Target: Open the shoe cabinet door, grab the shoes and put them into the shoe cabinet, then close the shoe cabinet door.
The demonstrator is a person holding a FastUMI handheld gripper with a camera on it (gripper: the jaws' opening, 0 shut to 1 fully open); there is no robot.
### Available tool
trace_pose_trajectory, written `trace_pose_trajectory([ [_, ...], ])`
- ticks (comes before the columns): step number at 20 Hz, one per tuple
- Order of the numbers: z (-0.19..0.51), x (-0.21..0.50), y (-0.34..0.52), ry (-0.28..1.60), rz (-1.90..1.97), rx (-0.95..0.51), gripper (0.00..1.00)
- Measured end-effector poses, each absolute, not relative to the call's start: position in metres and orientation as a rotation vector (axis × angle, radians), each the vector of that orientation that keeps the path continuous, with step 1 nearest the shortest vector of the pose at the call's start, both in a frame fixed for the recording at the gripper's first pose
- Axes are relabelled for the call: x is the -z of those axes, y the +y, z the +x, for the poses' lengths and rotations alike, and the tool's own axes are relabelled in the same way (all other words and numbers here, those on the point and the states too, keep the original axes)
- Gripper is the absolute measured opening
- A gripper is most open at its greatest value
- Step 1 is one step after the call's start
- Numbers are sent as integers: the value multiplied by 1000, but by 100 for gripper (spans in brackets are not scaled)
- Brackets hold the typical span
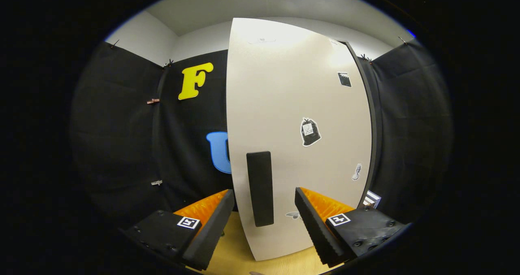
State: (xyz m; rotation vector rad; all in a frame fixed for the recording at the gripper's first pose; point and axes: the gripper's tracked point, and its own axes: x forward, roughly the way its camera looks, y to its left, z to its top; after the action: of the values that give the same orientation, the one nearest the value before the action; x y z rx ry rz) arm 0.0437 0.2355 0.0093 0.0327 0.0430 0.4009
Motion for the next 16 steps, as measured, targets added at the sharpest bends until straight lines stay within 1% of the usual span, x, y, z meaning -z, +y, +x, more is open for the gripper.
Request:
trace_pose_trajectory([
  [16,52,-20,210,-2,-38,-320,98],
])
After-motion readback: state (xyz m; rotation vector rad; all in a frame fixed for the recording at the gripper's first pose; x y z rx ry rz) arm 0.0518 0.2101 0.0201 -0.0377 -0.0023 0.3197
